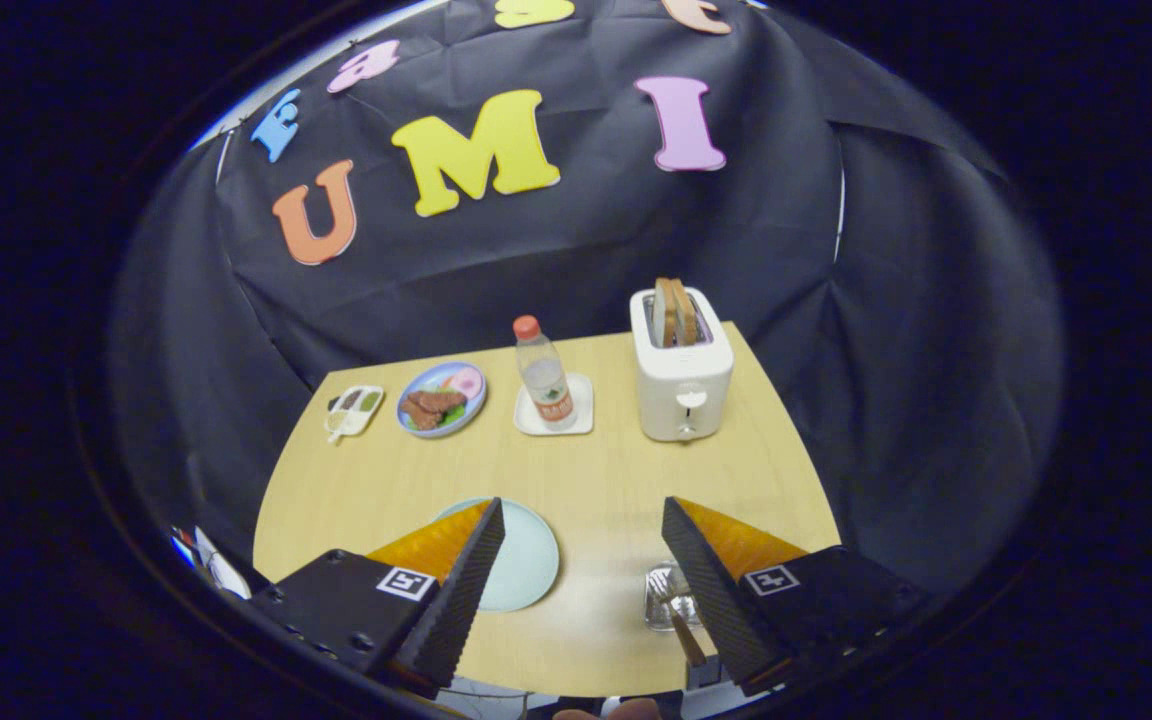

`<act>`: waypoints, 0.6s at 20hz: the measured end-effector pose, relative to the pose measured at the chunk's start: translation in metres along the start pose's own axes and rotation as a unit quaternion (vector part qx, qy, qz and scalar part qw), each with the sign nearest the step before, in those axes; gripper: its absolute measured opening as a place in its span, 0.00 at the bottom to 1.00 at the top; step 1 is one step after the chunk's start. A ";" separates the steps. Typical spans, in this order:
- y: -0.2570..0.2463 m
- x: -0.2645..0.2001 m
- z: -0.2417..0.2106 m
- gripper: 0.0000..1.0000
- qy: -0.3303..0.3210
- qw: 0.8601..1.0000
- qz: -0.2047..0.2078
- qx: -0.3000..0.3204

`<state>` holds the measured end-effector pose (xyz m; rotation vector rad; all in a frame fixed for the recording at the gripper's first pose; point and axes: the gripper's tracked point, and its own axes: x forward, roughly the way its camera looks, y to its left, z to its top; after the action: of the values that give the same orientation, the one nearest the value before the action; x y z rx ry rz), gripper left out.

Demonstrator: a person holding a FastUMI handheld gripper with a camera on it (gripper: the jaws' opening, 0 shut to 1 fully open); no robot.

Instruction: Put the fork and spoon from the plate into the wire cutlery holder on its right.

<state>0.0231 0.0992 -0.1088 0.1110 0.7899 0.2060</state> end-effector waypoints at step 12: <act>0.025 -0.120 0.098 0.96 -0.264 0.963 -0.009 -0.052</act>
<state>0.0072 0.0946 0.0472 0.0554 0.2478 0.1886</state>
